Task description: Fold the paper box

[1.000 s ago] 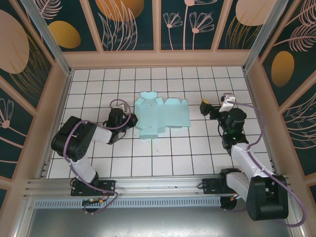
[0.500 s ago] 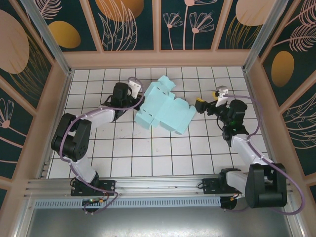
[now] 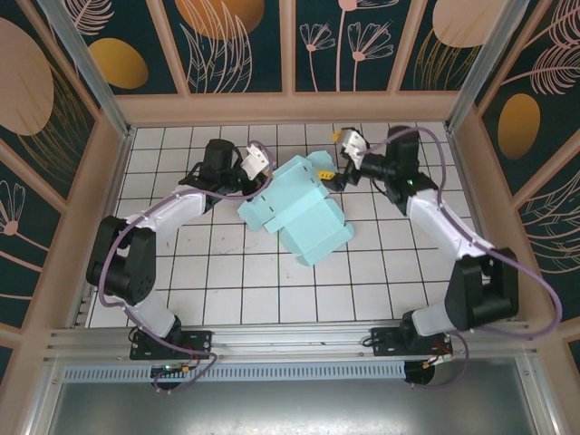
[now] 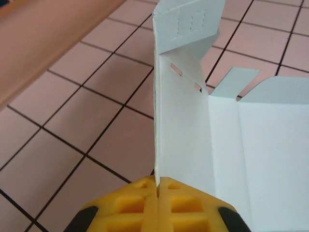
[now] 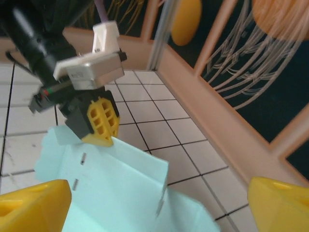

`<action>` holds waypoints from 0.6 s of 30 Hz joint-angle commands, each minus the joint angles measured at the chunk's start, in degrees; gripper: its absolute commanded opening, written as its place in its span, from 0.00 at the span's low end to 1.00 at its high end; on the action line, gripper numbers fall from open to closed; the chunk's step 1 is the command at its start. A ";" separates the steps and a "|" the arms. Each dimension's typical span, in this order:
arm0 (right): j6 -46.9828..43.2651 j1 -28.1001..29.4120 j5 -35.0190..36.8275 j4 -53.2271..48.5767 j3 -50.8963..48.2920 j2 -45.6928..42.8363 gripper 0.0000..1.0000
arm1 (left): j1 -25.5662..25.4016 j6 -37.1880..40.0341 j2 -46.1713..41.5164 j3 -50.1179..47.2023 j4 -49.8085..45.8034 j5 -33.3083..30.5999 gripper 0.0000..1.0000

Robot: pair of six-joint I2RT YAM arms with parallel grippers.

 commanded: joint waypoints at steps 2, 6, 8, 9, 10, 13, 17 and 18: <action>-16.15 2.93 -2.15 -21.46 13.94 9.46 0.83 | -0.22 3.39 -2.84 -1.34 -0.95 4.62 0.00; -22.76 6.19 2.96 -34.42 27.60 19.69 0.76 | -0.22 3.96 -3.33 -1.60 -1.61 6.70 0.00; -24.43 7.97 6.51 -39.30 33.51 24.24 0.72 | -0.22 4.54 -3.33 -1.59 -2.21 6.91 0.00; -25.21 8.79 8.12 -41.67 36.21 26.15 0.69 | -0.28 4.90 -3.33 -1.60 -2.58 6.85 0.00; -25.63 9.52 9.13 -43.49 38.28 27.85 0.67 | -0.22 5.15 -3.33 -1.60 -2.85 6.78 0.00; -26.68 11.32 11.62 -48.26 43.75 32.08 0.56 | -0.22 5.64 -3.33 -1.69 -3.14 6.67 0.00; -27.63 12.38 13.38 -52.05 47.30 34.77 0.46 | -0.22 5.99 -3.20 -1.69 -3.06 6.17 0.00; -27.71 12.38 13.32 -52.44 47.51 34.92 0.44 | -0.22 6.01 -3.15 -1.54 -3.06 6.08 0.00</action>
